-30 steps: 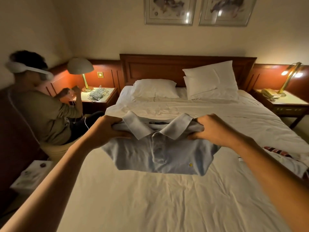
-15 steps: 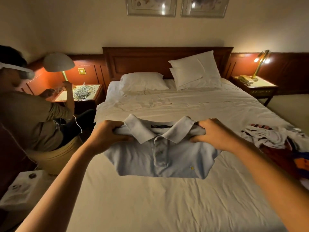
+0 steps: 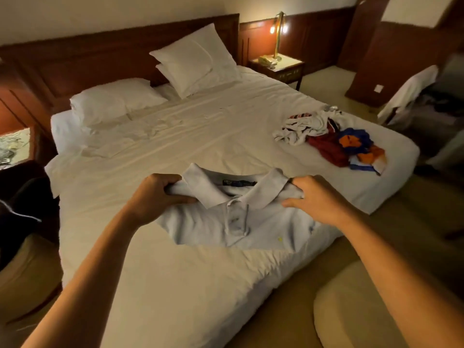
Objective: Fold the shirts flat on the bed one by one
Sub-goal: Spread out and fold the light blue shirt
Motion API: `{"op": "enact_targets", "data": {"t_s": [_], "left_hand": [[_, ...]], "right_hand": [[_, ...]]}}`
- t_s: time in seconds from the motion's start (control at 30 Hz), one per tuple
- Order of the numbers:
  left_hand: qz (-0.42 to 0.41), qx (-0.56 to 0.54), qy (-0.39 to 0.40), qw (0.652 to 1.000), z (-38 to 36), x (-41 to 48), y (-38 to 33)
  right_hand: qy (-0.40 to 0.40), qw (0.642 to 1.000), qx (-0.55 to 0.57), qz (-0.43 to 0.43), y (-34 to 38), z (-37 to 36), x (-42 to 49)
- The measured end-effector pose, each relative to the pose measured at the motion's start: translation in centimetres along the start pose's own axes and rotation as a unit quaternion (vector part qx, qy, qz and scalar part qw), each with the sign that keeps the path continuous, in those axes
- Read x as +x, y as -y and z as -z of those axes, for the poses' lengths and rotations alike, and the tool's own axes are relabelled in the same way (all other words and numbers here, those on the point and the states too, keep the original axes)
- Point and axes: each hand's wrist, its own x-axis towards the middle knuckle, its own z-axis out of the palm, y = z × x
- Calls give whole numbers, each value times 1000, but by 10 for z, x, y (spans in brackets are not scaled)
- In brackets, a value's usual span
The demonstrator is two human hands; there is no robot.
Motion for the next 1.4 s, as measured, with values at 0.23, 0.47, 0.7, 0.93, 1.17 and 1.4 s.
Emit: {"op": "enact_targets", "data": {"t_s": [0.23, 0.47, 0.7, 0.93, 1.17, 1.4], "left_hand": [[-68, -54, 155, 984, -97, 25, -67], [-149, -114, 293, 938, -182, 30, -118], [-227, -101, 405, 880, -264, 13, -178], [-335, -72, 507, 791, -345, -60, -252], [-438, -74, 589, 675, -410, -192, -347], [-519, -52, 671, 528, -450, -387, -419]], "right_hand": [[-68, 987, -24, -143, -70, 27, -121], [-110, 950, -62, -287, -98, 28, -232], [-175, 896, -55, -404, -98, 11, -350], [-249, 824, -2, -510, -69, -5, -487], [-331, 705, 3, -628, -12, -39, -650], [-396, 583, -20, -709, 109, -102, -808]]}}
